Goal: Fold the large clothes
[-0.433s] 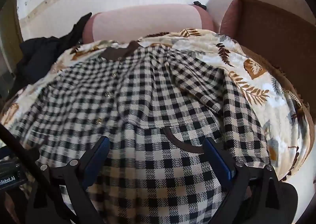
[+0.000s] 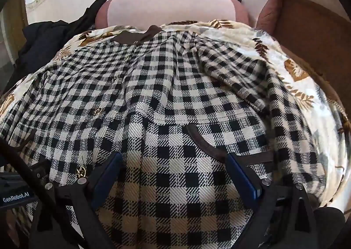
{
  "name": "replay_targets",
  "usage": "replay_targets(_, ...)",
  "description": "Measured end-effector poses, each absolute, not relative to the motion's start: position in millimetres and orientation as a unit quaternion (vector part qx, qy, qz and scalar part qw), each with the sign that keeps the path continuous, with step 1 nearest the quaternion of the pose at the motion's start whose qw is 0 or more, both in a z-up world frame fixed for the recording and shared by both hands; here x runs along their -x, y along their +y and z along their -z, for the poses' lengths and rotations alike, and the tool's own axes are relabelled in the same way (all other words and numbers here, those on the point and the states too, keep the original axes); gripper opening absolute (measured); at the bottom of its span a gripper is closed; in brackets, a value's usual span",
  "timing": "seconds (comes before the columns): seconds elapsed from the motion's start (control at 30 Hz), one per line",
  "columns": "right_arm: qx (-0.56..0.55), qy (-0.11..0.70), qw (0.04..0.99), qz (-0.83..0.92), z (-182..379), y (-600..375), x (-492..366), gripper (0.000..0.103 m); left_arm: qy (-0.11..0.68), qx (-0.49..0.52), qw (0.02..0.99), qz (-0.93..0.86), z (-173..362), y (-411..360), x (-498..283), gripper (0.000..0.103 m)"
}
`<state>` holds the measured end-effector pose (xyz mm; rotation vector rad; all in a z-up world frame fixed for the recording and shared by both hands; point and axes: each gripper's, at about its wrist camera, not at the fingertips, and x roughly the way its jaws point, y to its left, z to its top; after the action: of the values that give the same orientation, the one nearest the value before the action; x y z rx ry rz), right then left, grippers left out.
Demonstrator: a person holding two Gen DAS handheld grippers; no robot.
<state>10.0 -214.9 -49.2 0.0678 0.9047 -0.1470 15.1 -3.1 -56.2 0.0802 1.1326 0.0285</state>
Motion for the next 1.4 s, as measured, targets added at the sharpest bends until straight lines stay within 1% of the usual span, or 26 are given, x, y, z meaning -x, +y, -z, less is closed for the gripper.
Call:
replay_targets(0.13, -0.036, 0.438, 0.896, 0.065, 53, -215, -5, 0.098, 0.525, -0.021, 0.850, -0.024, 54, -6, -19, 0.103)
replay_targets(0.37, -0.040, 0.442, 0.894, 0.066, 54, -214, -5, 0.098, 0.509, -0.030, 0.860, -0.027, 54, -8, -13, 0.103)
replay_targets(0.57, -0.039, 0.436, 0.896, 0.077, 58, -209, -6, 0.102, 0.518, -0.029, 0.855, -0.015, 52, -5, -17, 0.103)
replay_targets(0.8, -0.027, 0.432, 0.897, 0.089, 62, -204, -6, 0.103, 0.514, -0.019, 0.857, -0.011, 51, 1, -5, 0.103)
replay_targets(1.1, -0.007, 0.431, 0.898, 0.091, 59, -200, -7, 0.103, 0.466, 0.004, 0.885, -0.013, 24, 17, 11, 0.103)
replay_targets(1.27, 0.008, 0.418, 0.903, 0.094, 46, -192, 1, 0.096, 0.438, 0.005, 0.899, -0.014, 9, 23, 17, 0.103)
replay_targets(1.4, -0.001, 0.414, 0.907, 0.072, 28, -185, 11, 0.094, 0.429, 0.012, 0.903, -0.012, 5, 25, 20, 0.103)
